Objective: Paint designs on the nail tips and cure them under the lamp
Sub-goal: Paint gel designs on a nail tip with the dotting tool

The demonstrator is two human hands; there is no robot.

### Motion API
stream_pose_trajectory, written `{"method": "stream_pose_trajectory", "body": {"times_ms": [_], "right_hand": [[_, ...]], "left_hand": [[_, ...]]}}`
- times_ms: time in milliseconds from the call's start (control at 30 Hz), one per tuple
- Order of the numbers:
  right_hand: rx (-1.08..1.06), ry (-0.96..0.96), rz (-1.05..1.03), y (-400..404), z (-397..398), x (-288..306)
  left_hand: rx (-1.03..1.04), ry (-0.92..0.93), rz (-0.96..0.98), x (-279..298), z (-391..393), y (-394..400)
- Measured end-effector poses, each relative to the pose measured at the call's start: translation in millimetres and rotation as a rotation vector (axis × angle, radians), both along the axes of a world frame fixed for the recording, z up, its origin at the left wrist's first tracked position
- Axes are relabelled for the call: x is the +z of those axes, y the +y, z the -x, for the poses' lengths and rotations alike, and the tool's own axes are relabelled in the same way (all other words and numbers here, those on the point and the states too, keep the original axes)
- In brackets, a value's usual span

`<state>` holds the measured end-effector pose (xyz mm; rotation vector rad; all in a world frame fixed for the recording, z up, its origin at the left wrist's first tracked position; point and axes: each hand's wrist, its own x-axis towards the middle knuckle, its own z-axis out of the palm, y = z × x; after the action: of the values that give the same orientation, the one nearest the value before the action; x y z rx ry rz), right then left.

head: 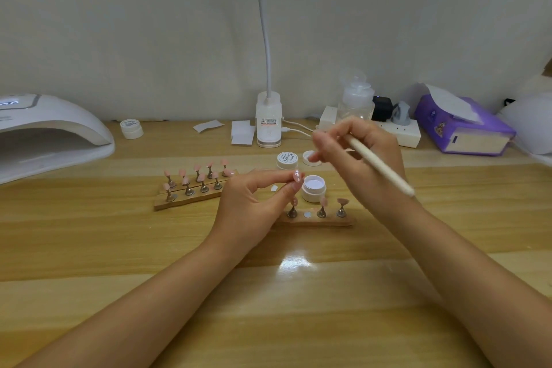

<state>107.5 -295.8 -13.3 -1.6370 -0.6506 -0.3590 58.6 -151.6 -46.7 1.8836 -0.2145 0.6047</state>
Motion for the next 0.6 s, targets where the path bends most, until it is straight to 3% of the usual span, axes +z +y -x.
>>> {"method": "stream_pose_trajectory", "body": {"times_ms": [233,600], "right_hand": [[0.061,-0.231,0.352,-1.4,3.2,-7.2],[0.041,-0.267,0.369,0.4,-0.1,-13.5]], "left_hand": [[-0.009,0.041,0.028,0.7,0.4,1.1],[-0.002,0.058,0.038,0.7,0.1,1.5]]}}
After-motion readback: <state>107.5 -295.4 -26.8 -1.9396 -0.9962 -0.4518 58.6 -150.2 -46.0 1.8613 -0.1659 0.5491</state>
